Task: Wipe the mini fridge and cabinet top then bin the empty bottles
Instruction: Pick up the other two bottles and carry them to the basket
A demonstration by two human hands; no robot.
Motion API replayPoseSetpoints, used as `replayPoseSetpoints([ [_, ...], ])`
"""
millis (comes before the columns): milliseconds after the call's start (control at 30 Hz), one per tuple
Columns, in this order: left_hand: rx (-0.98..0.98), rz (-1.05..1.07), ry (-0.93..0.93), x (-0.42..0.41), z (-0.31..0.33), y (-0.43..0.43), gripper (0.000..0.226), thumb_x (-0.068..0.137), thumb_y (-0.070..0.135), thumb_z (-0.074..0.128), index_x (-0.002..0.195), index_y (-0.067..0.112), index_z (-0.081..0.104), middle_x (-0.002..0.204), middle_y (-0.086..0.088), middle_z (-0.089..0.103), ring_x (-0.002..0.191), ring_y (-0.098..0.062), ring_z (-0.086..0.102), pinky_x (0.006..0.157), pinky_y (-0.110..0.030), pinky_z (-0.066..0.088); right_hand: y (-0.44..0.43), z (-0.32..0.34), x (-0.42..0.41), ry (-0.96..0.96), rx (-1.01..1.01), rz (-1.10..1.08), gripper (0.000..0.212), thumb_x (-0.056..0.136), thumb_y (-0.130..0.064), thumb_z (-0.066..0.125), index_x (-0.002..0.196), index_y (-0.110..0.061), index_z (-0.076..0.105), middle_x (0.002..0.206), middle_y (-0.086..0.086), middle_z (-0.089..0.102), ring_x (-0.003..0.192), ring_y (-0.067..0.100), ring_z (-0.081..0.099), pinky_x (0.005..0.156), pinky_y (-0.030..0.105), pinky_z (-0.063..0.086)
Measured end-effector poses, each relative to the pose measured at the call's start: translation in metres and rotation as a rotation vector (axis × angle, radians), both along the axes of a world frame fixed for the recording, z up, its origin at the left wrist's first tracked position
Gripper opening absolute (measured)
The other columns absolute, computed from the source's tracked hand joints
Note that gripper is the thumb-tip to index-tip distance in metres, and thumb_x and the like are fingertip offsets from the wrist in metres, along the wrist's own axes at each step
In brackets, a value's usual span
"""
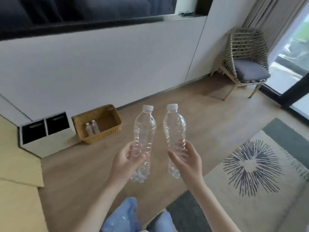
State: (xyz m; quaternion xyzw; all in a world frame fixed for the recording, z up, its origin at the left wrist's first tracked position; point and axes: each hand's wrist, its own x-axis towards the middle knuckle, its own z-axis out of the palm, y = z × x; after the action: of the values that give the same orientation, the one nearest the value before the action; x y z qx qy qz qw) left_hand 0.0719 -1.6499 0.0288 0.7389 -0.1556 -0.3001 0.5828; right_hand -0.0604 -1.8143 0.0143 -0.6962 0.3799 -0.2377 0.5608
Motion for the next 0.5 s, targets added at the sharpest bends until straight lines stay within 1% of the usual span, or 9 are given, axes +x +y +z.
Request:
replayPoseSetpoints([
  [67,0.001,0.138,0.015,0.015,-0.004,0.004,0.055,0.059,0.059,0.076,0.11,0.044,0.061,0.105,0.025,0.07,0.096,0.01,0.064,0.076,-0.013,0.046,-0.013,-0.001,0.035,0.007,0.014,0.107,0.045,0.077,-0.031,0.085,0.116,-0.027,0.064,0.107,-0.005,0.071,0.101,0.019,0.068,0.095,0.044,0.053],
  [133,0.017,0.275,0.047,0.032,-0.01,0.011,0.06,0.056,0.058,0.078,0.112,0.041,0.06,0.103,0.021,0.072,0.096,0.011,0.064,0.074,-0.008,0.048,-0.017,-0.007,0.07,0.019,0.037,0.195,0.044,0.076,-0.034,0.085,0.114,-0.025,0.064,0.105,-0.004,0.072,0.1,0.021,0.068,0.093,0.045,0.054],
  [200,0.032,0.397,0.065,0.054,-0.02,0.02,0.069,0.05,0.06,0.078,0.113,0.039,0.06,0.1,0.019,0.071,0.095,0.011,0.063,0.077,-0.008,0.048,-0.016,-0.013,0.107,0.028,0.069,0.278,0.048,0.073,-0.041,0.084,0.114,-0.025,0.064,0.104,-0.003,0.073,0.099,0.021,0.069,0.092,0.045,0.055],
  [267,0.025,0.506,0.094,0.079,-0.027,0.028,0.077,0.046,0.06,0.08,0.116,0.038,0.057,0.103,0.02,0.066,0.097,0.009,0.06,0.076,-0.009,0.044,-0.01,-0.02,0.147,0.036,0.089,0.366,0.046,0.074,-0.039,0.084,0.113,-0.024,0.065,0.102,-0.003,0.073,0.096,0.02,0.07,0.089,0.041,0.057],
  [333,0.003,0.578,0.106,0.109,-0.032,0.036,0.064,0.061,0.043,0.089,0.113,0.036,0.053,0.103,0.024,0.057,0.097,0.006,0.055,0.072,-0.007,0.041,-0.002,-0.025,0.19,0.035,0.111,0.432,0.038,0.078,-0.029,0.084,0.111,-0.02,0.066,0.097,-0.001,0.074,0.091,0.018,0.071,0.081,0.032,0.057],
  [400,-0.005,0.65,0.129,0.142,-0.041,0.046,0.051,0.076,0.019,0.084,0.114,0.03,0.051,0.1,0.024,0.053,0.093,0.005,0.053,0.066,-0.004,0.042,0.009,-0.028,0.236,0.023,0.142,0.485,0.033,0.08,-0.022,0.083,0.108,-0.017,0.067,0.092,0.001,0.074,0.084,0.017,0.071,0.073,0.024,0.055],
  [433,-0.011,0.674,0.13,0.162,-0.044,0.053,0.05,0.076,0.019,0.083,0.115,0.028,0.053,0.102,0.023,0.053,0.095,0.004,0.053,0.067,-0.004,0.042,0.015,-0.028,0.26,0.018,0.151,0.505,0.031,0.08,-0.02,0.083,0.107,-0.017,0.067,0.091,0.002,0.075,0.083,0.019,0.072,0.072,0.023,0.055],
  [467,-0.006,0.689,0.136,0.183,-0.049,0.061,0.054,0.073,0.026,0.086,0.117,0.027,0.055,0.106,0.022,0.055,0.101,0.001,0.054,0.069,-0.005,0.042,0.021,-0.029,0.285,0.018,0.153,0.522,0.03,0.081,-0.019,0.082,0.107,-0.017,0.067,0.091,0.003,0.075,0.084,0.02,0.072,0.072,0.025,0.056],
  [500,-0.008,0.7,0.137,0.205,-0.054,0.069,0.065,0.066,0.037,0.09,0.121,0.026,0.057,0.112,0.019,0.057,0.108,-0.003,0.055,0.072,-0.006,0.041,0.027,-0.03,0.309,0.02,0.151,0.539,0.03,0.081,-0.019,0.082,0.107,-0.018,0.067,0.091,0.004,0.076,0.085,0.022,0.073,0.074,0.028,0.058],
])
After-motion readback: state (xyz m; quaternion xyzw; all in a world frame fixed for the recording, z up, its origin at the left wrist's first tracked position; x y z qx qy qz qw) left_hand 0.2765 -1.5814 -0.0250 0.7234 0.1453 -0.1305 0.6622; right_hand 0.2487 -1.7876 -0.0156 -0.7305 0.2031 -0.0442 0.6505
